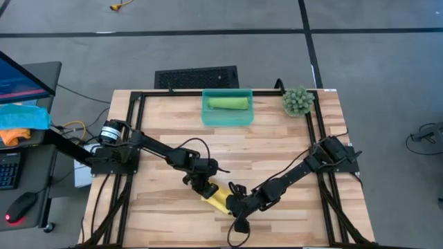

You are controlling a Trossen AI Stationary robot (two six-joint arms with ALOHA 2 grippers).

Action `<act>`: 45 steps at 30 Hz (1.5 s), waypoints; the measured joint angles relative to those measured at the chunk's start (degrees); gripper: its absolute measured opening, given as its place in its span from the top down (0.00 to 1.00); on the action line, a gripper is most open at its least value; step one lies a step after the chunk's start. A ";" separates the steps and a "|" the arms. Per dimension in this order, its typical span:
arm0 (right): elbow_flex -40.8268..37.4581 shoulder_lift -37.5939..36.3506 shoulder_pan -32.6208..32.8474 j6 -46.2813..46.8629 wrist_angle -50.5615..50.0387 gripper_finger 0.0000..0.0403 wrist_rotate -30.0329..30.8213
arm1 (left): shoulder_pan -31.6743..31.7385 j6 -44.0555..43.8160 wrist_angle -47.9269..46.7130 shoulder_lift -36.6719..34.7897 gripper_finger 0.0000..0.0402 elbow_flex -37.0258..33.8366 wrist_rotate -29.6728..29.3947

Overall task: Roll microfiber towels into tight, uniform cylinder then place into a basket
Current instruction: Roll the yellow towel

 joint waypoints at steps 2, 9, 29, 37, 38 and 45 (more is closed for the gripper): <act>0.00 0.00 -0.48 -1.26 -0.28 0.86 -0.36 | -0.09 -1.33 -0.12 0.00 0.96 0.00 -0.71; 0.00 0.00 -0.77 -5.07 -1.48 0.75 -0.48 | -0.20 -1.22 -0.20 -0.02 0.96 0.00 -2.00; 6.93 -3.51 4.79 -26.33 -14.22 0.57 15.10 | -0.22 2.00 -1.18 -0.11 0.96 0.00 -1.74; 6.63 0.00 3.59 -35.61 -12.12 0.58 16.08 | -0.22 3.24 -1.27 -0.13 0.96 0.00 -1.98; 6.69 0.00 3.20 -34.77 -11.82 0.58 15.95 | -0.22 3.31 -1.27 -0.13 0.96 0.00 -1.98; 6.69 -0.02 0.72 -31.45 -12.01 0.61 11.95 | -0.40 4.80 -1.30 -0.13 0.96 0.02 -1.98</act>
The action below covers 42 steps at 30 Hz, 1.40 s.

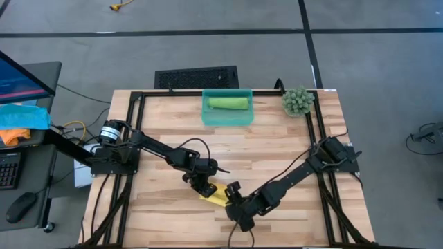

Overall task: Roll microfiber towels into tight, uniform cylinder then place into a basket
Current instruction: Roll the yellow towel

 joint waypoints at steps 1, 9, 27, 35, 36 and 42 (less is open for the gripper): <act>0.00 0.00 -0.06 -0.14 0.02 0.61 -0.87 | -0.04 0.32 -0.10 0.00 0.96 0.01 0.00; 0.09 -0.46 0.57 -4.04 7.23 0.65 -1.18 | -0.15 0.64 -0.44 -0.02 0.96 0.02 -0.04; 0.04 3.27 -1.34 -0.61 7.29 0.70 -5.22 | -0.15 1.71 -0.83 -0.04 0.96 0.04 -0.02; 0.00 4.41 -1.84 0.27 6.52 0.70 -3.78 | -0.12 2.16 -1.08 -0.04 0.96 -0.07 -0.04; -0.02 4.21 -1.75 0.17 6.49 0.70 -3.53 | -0.12 2.36 -1.10 -0.04 0.96 -0.09 -0.04; 0.45 3.96 -1.57 0.20 6.64 0.70 -2.20 | -0.12 2.61 -1.08 -0.04 0.96 -0.09 -0.04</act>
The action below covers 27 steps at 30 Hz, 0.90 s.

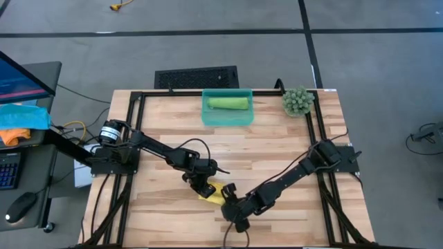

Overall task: Roll microfiber towels into tight, uniform cylinder then place into a basket
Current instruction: Roll the yellow towel

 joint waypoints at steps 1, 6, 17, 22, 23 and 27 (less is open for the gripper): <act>0.10 0.00 0.00 0.06 0.10 0.70 0.24 | -0.01 0.01 0.00 0.00 0.96 -0.02 0.00; 0.12 -0.66 0.00 0.24 -0.95 0.70 4.17 | -0.02 0.41 -0.02 0.00 0.96 -0.04 -0.02; 0.14 -0.20 -2.70 7.87 -6.28 0.70 4.20 | -0.02 1.13 0.26 0.00 0.96 -0.09 -0.11; 0.16 -0.22 -3.53 10.55 -7.88 0.70 3.89 | -0.02 2.52 0.39 0.00 0.96 -0.09 -0.37; 0.16 -0.22 -3.65 10.63 -7.94 0.70 3.30 | -0.02 2.74 0.39 0.00 0.96 -0.09 -0.43; 0.19 -0.24 -3.72 10.77 -7.97 0.70 1.85 | -0.03 5.79 0.19 -0.02 0.94 -0.09 -0.87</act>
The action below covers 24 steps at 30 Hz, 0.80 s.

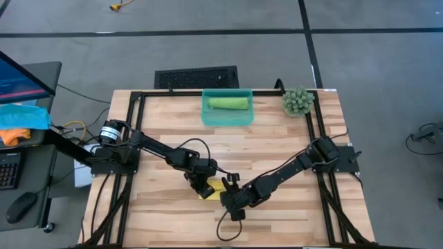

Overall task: Roll microfiber towels into tight, uniform cylinder then place into a basket
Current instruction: Roll the yellow towel

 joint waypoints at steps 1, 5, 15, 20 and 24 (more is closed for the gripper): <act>0.00 0.00 0.02 -0.02 0.00 0.70 -0.02 | -0.02 1.40 -0.03 0.00 0.92 0.00 0.00; 0.00 0.00 0.02 0.00 -0.03 0.70 -0.22 | -0.22 5.51 -0.19 0.00 0.83 0.00 -0.05; 0.00 0.00 0.07 0.51 -0.15 0.70 -0.50 | -0.76 18.07 -0.67 0.00 0.60 0.00 3.04; -0.02 0.00 0.07 0.51 -0.02 0.70 -0.58 | -2.73 22.53 -3.21 -0.11 0.59 0.09 -2.34; -0.02 0.00 0.07 0.51 0.20 0.70 -0.61 | -4.40 23.08 -5.35 -1.02 0.58 0.15 -5.50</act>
